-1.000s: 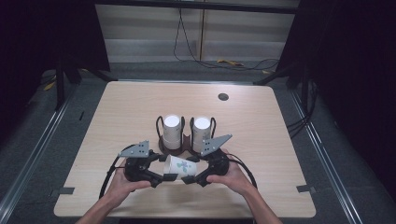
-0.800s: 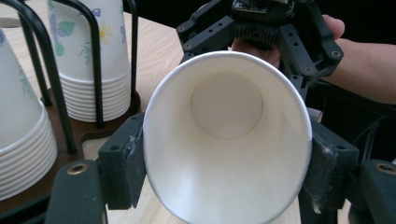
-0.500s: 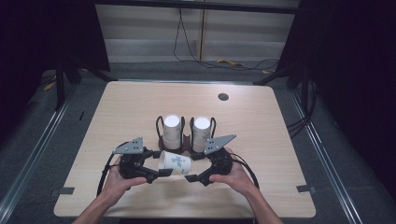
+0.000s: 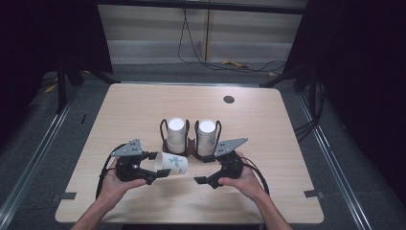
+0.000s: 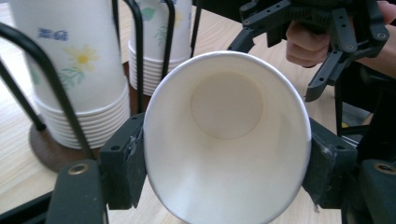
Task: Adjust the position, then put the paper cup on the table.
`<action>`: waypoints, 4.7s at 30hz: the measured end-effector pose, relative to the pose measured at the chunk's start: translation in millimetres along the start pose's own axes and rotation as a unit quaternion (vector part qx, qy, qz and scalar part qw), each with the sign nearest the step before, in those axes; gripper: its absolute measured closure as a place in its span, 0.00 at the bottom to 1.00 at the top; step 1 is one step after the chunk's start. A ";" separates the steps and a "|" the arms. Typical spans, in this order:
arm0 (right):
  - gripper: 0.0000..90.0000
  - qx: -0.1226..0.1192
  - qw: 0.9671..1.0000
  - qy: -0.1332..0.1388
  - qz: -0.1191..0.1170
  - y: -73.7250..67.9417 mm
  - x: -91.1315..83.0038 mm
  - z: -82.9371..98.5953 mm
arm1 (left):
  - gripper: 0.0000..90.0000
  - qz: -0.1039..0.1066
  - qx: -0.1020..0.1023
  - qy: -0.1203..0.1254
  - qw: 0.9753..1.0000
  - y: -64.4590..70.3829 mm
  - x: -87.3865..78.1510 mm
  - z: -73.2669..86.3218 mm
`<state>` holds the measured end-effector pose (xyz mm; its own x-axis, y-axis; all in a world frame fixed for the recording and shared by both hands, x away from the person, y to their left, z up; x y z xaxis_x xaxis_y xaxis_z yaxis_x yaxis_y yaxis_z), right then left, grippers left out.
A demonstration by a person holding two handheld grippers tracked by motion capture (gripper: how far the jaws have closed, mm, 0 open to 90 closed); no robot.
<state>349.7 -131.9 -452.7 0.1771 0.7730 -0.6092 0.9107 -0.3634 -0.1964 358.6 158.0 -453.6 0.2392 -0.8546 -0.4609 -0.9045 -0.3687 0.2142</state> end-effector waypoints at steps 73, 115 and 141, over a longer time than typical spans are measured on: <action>0.22 0.031 0.999 -0.012 0.042 11.6 -23.8 27.0 | 0.29 -0.210 -0.117 -0.179 0.954 -96.5 -62.3 -17.5; 0.22 0.036 0.999 -0.016 0.036 11.8 -19.2 29.5 | 0.23 -0.254 -0.133 -0.273 0.918 -129.4 -31.3 -15.0; 0.21 0.036 0.998 -0.018 0.037 11.6 -18.1 29.6 | 0.18 -0.232 -0.109 -0.199 0.946 -114.0 -45.8 8.8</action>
<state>346.0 -165.5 -466.7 0.2283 0.7239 -0.6511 0.8657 -0.4569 -0.2044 447.7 242.4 -464.5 0.4021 -0.3928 -0.8271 -0.6303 -0.7740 0.0611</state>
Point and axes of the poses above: each handheld gripper's, and its own axes: x roughly forward along the jaws, z roughly out of its underside, y roughly to its right, the point moved 2 cm from there along x, roughly forward along the jaws, and after that the axes turned 3 degrees about -y, right-handed, at the moved point
